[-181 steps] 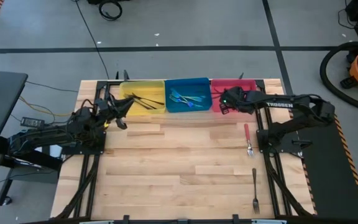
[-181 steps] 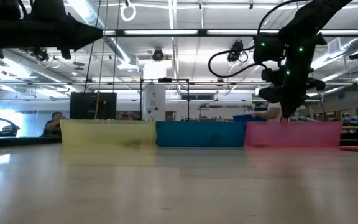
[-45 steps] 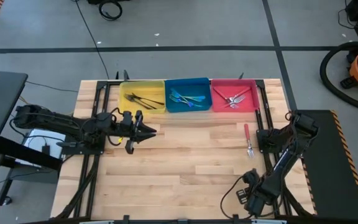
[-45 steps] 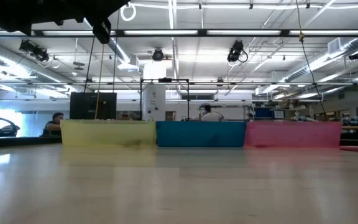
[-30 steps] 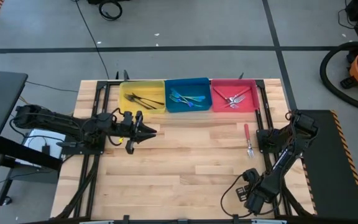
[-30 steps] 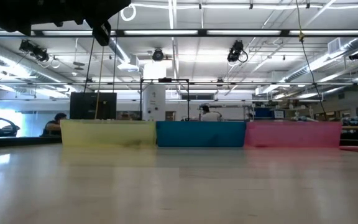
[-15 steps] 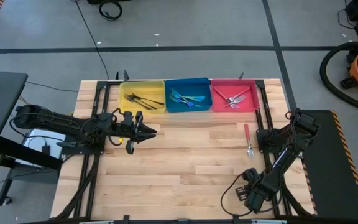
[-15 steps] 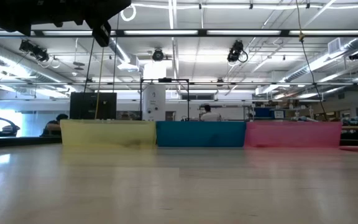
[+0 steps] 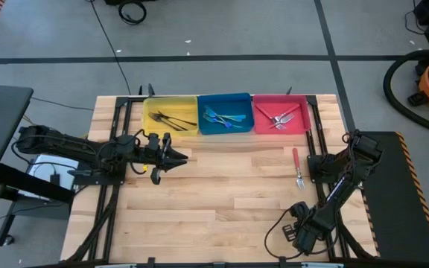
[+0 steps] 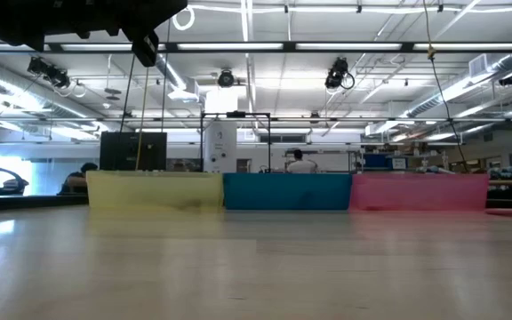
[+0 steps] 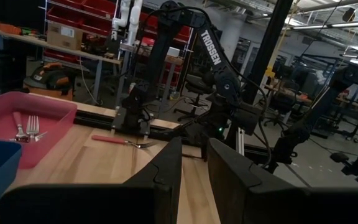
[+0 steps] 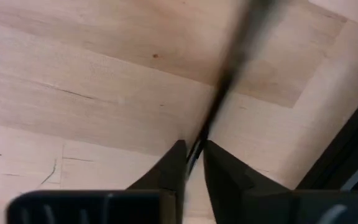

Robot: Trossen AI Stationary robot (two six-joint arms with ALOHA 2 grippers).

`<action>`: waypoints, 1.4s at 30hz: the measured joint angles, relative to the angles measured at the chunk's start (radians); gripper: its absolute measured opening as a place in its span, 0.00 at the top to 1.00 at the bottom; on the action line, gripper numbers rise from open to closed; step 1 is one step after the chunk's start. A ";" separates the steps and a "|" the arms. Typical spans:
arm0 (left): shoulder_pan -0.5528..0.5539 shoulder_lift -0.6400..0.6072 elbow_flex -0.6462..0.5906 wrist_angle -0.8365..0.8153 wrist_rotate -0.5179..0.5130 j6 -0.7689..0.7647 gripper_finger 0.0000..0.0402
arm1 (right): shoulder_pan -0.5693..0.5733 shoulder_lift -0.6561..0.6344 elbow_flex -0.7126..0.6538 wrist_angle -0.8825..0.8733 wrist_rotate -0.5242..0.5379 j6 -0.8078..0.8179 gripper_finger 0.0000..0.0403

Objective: Sort silverware by color (type)
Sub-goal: Put the black fork into the yellow bin

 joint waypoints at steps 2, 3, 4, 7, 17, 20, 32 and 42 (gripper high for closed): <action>0.000 0.000 0.000 0.000 0.000 0.000 0.81 | 0.000 0.000 -0.005 0.004 -0.001 -0.004 0.88; 0.000 0.000 0.000 0.000 0.000 0.000 0.81 | -0.001 0.000 -0.008 0.006 -0.002 -0.005 0.91; 0.000 0.000 0.000 0.000 0.000 0.000 0.81 | -0.001 0.000 -0.010 0.007 -0.001 -0.009 0.94; 0.000 0.000 0.000 0.000 0.000 0.000 0.81 | -0.002 0.000 -0.012 0.006 0.010 -0.020 0.97; 0.000 0.000 0.000 0.000 0.000 0.000 0.81 | -0.002 0.006 0.032 -0.040 0.061 -0.042 0.98; 0.000 0.000 0.000 0.000 0.000 0.000 0.81 | -0.006 0.009 0.075 -0.086 0.150 -0.062 0.98; 0.000 0.000 0.000 -0.002 0.000 0.053 0.81 | -0.146 0.000 0.197 -0.240 0.380 -0.348 0.98; 0.000 0.000 0.000 -0.001 0.000 0.054 0.81 | -0.417 -0.067 0.197 -0.251 0.546 -0.866 0.98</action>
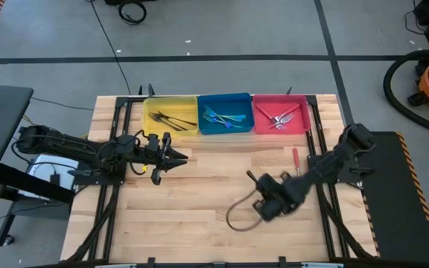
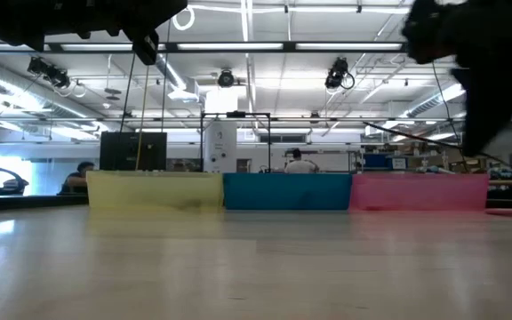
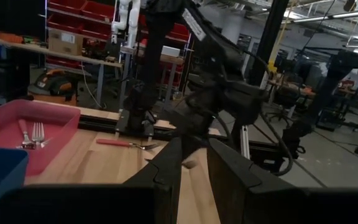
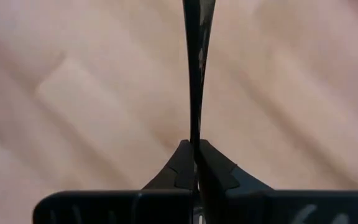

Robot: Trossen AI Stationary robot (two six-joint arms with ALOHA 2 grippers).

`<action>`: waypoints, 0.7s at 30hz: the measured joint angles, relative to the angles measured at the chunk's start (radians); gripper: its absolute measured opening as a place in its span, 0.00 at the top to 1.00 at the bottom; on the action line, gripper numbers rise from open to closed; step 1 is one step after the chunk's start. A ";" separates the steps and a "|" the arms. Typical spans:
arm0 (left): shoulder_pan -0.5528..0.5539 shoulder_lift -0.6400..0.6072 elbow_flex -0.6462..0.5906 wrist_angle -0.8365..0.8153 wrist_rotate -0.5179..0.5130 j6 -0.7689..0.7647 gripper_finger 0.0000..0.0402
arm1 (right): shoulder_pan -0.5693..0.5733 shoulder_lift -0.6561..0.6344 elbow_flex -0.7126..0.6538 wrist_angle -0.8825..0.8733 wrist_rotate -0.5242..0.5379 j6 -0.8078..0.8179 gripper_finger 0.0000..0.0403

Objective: Sort silverware by color (type)
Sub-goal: Put the black fork into the yellow bin

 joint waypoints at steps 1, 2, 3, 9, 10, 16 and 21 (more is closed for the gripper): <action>0.000 0.000 0.000 -0.001 0.000 -0.001 0.81 | -0.032 -0.011 0.000 0.000 0.013 -0.059 0.98; 0.000 0.000 0.000 -0.001 0.000 -0.001 0.81 | -0.065 -0.023 0.000 0.000 0.024 -0.114 0.98; 0.001 0.000 0.000 -0.002 0.000 -0.005 0.81 | -0.097 -0.033 0.000 0.001 0.033 -0.171 0.98; 0.068 0.000 0.000 -0.003 0.000 -0.042 0.81 | -0.303 -0.101 0.000 0.009 0.086 -0.488 0.98; 0.088 0.000 0.000 -0.004 0.000 -0.043 0.81 | -0.340 -0.113 0.000 0.015 0.090 -0.544 0.98; 0.230 0.000 0.000 -0.029 0.000 -0.045 0.81 | -0.564 -0.180 0.001 0.133 0.102 -0.876 0.98; 0.357 0.000 0.008 -0.045 0.013 -0.043 0.81 | -0.740 -0.215 0.001 0.296 0.051 -1.133 0.98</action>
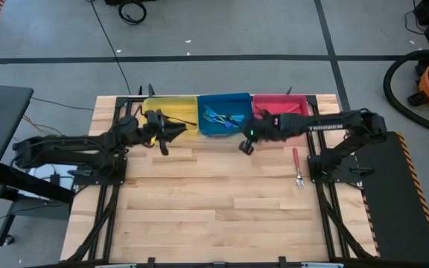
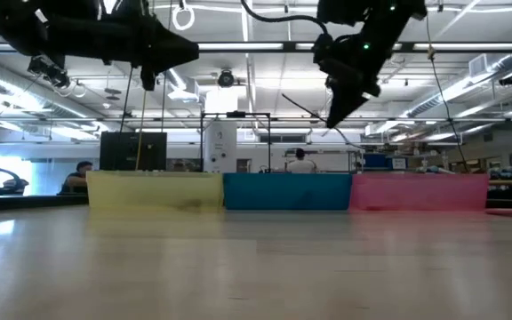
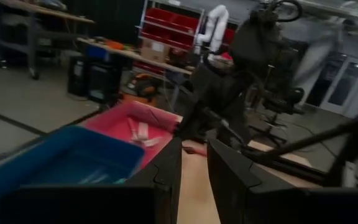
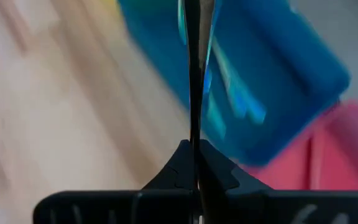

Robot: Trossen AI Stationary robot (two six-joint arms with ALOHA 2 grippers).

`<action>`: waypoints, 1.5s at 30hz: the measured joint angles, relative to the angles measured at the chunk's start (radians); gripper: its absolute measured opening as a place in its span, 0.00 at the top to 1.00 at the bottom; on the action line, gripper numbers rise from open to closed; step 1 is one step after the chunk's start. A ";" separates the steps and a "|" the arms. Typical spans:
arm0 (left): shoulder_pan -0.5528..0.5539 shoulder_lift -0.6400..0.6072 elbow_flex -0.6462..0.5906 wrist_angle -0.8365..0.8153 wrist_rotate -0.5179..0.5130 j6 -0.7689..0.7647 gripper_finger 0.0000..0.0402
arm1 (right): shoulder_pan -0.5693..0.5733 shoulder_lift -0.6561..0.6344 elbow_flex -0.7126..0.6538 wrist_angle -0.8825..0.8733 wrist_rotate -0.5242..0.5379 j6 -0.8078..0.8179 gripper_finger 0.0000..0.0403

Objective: Sort silverware by color (type)
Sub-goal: Put the black fork into the yellow bin

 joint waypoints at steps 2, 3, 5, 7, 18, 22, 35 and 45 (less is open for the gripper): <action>0.051 0.000 0.023 -0.020 0.034 0.009 0.81 | -0.062 -0.008 0.000 0.078 -0.034 -0.089 0.98; 0.072 0.000 0.038 -0.033 0.046 0.024 0.81 | -0.092 -0.010 0.000 0.122 -0.055 -0.131 0.98; 0.107 0.011 0.066 -0.060 0.051 0.066 0.81 | -0.150 -0.011 0.000 0.205 -0.103 -0.203 0.98; 0.143 0.022 0.081 -0.091 0.054 0.090 0.81 | -0.202 -0.011 0.000 0.294 -0.152 -0.265 0.98; 0.353 0.185 0.183 -0.113 0.067 0.095 0.81 | -0.376 -0.011 0.001 0.652 -0.355 -0.416 0.98; 0.388 0.258 0.227 -0.097 0.151 0.096 0.81 | -0.384 -0.011 0.001 0.699 -0.401 -0.423 0.98; 0.369 0.302 0.261 -0.084 0.325 0.218 0.81 | -0.302 -0.011 0.001 0.697 -0.455 -0.447 0.98; 0.343 0.302 0.261 -0.041 0.325 0.113 0.81 | -0.219 -0.011 0.001 0.690 -0.480 -0.456 0.98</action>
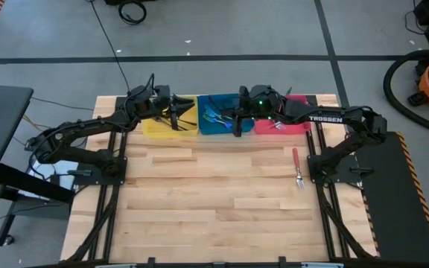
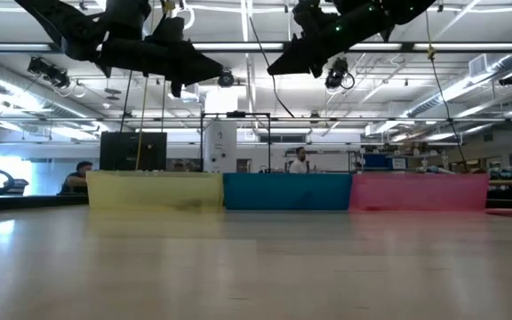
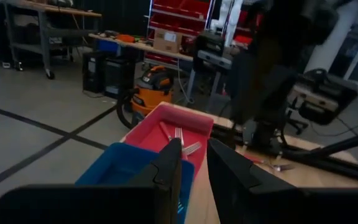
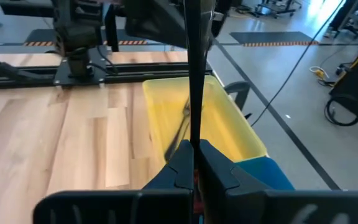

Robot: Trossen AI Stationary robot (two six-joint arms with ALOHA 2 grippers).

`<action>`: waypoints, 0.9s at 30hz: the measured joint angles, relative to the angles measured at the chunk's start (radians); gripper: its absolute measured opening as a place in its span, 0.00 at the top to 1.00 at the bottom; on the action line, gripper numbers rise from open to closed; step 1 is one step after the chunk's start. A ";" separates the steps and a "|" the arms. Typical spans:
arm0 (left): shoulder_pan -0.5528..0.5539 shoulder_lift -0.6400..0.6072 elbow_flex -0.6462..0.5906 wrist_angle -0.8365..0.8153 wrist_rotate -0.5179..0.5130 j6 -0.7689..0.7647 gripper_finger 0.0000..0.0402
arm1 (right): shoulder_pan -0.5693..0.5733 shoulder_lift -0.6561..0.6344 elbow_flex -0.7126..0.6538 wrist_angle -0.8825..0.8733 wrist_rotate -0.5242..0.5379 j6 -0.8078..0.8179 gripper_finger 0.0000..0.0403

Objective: Sort silverware by color (type)
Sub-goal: Put the black fork into the yellow bin

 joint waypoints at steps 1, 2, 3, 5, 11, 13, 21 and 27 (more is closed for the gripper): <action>-0.004 -0.001 0.000 0.004 0.000 -0.010 0.81 | 0.005 0.000 0.000 -0.002 0.000 0.000 0.98; -0.005 -0.001 0.000 0.004 0.000 -0.020 0.81 | 0.009 0.000 0.000 -0.004 0.000 0.000 0.98; -0.008 -0.001 0.000 0.004 0.000 -0.024 0.81 | 0.012 0.000 0.000 -0.006 0.000 0.000 0.98; -0.016 -0.001 0.000 0.005 0.000 -0.030 0.81 | 0.018 0.000 0.000 -0.012 0.000 0.000 0.98; -0.056 -0.001 0.000 0.006 -0.021 -0.076 0.81 | 0.028 0.000 0.000 -0.016 0.002 0.007 0.98; -0.073 -0.001 0.000 0.006 -0.023 -0.072 0.81 | 0.029 0.000 0.000 -0.016 0.002 0.007 0.98; -0.147 0.000 0.000 0.010 -0.045 0.039 0.81 | 0.045 0.000 0.000 -0.016 0.002 0.015 0.98; -0.166 0.001 0.000 -0.020 -0.049 -0.001 0.81 | 0.057 0.000 0.000 -0.017 0.003 0.011 0.98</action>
